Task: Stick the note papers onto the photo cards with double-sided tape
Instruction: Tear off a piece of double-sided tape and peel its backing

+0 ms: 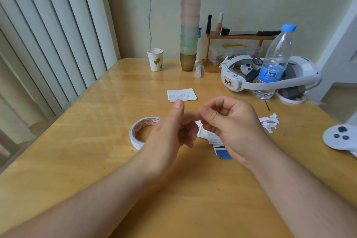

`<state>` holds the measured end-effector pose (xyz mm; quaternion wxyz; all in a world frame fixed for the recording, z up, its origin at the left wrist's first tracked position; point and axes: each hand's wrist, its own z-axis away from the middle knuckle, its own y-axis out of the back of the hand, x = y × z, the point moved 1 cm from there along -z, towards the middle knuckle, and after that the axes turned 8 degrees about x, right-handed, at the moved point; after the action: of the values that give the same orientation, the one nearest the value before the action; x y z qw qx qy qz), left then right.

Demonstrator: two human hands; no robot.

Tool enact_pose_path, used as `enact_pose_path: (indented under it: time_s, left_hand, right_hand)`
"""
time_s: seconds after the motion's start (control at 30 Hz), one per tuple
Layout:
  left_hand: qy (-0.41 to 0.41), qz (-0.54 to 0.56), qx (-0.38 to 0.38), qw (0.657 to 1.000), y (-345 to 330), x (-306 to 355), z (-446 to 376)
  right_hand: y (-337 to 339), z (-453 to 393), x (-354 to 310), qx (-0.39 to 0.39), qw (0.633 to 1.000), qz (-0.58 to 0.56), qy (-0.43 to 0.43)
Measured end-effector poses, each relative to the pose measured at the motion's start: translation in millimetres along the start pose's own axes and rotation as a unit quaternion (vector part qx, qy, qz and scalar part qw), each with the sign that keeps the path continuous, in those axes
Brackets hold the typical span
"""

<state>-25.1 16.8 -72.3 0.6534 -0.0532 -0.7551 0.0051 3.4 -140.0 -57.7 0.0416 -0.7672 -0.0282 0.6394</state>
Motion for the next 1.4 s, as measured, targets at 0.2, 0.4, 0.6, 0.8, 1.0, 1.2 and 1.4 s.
enact_pose_path:
  time_s: [0.2,0.4,0.6,0.8,1.0,1.2,1.4]
  left_hand:
    - [-0.096,-0.121,-0.049,0.987,1.6,-5.6,3.9]
    - [-0.07,-0.144,-0.055,0.986,2.1,-3.7,6.0]
    - [-0.13,-0.329,-0.06,0.934,-0.3,-7.2,7.6]
    - [-0.145,-0.359,-0.058,0.92,-0.8,-7.7,6.4]
    - [-0.149,-0.37,-0.053,0.916,-1.7,-9.7,5.3]
    - [-0.17,-0.408,-0.065,0.895,-4.8,-8.9,6.8]
    - [-0.164,-0.396,-0.054,0.902,-6.4,-8.6,5.1]
  right_hand:
    - [1.6,-1.4,-3.6,0.059,0.997,-0.04,-0.037]
    - [13.3,-1.9,-3.6,0.103,0.972,0.163,0.138]
    - [6.3,0.3,4.8,0.076,0.977,0.18,0.083]
    - [6.0,-2.1,8.4,0.089,0.984,0.154,0.026]
    - [3.9,3.2,2.1,0.087,0.976,0.192,0.057]
    - [4.6,3.3,4.6,0.089,0.96,0.249,0.093]
    - [-0.7,6.8,4.7,0.083,0.897,0.351,0.256]
